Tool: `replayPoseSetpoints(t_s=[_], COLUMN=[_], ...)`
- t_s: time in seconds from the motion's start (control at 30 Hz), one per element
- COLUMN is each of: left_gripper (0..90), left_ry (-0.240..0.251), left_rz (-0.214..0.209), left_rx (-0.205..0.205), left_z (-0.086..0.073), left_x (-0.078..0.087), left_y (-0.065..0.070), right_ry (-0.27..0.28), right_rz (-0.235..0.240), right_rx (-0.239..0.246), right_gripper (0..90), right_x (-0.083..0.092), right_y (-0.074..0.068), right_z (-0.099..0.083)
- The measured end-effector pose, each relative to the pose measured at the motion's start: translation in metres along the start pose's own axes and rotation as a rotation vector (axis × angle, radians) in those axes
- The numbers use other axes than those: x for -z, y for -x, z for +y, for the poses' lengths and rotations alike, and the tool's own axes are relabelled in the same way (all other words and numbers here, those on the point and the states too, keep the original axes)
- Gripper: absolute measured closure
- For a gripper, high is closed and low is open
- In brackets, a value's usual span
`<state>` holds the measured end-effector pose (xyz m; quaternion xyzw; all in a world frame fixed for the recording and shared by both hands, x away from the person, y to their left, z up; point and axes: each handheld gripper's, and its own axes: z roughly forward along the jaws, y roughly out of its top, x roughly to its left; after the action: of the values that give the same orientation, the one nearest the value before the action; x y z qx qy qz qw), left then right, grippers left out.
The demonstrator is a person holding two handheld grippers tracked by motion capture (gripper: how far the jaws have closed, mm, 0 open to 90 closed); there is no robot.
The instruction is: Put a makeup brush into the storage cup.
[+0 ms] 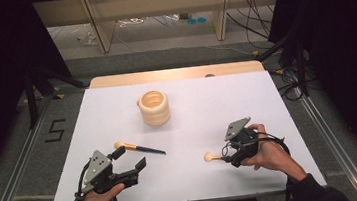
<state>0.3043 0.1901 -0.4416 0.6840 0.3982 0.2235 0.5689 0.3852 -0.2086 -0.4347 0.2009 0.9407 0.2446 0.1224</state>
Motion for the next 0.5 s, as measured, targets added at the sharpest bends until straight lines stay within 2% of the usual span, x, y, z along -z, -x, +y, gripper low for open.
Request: replayPoseSetpoints(t_s=[0.13,0.23,0.3,0.5], left_gripper=[15.8,15.8,15.8,15.8], left_ry=[-0.006,-0.005,-0.003,-0.003], left_rz=[0.006,0.006,0.002,0.001], left_rx=[0.001,0.002,0.002,0.0], left_z=[0.0,0.0,0.0,0.0], left_x=[0.0,0.0,0.0,0.0], left_y=[0.0,0.0,0.0,0.0], right_ry=[-0.041,-0.052,-0.083,-0.109], right_rz=[0.013,0.016,0.032,0.04], right_rx=[0.002,0.006,0.006,0.018], right_gripper=[30.2,30.6,30.1,34.0], right_x=[-0.005,-0.007,-0.01,-0.013], right_y=[0.003,0.004,0.004,0.005], right_z=[0.002,0.003,0.004,0.006])
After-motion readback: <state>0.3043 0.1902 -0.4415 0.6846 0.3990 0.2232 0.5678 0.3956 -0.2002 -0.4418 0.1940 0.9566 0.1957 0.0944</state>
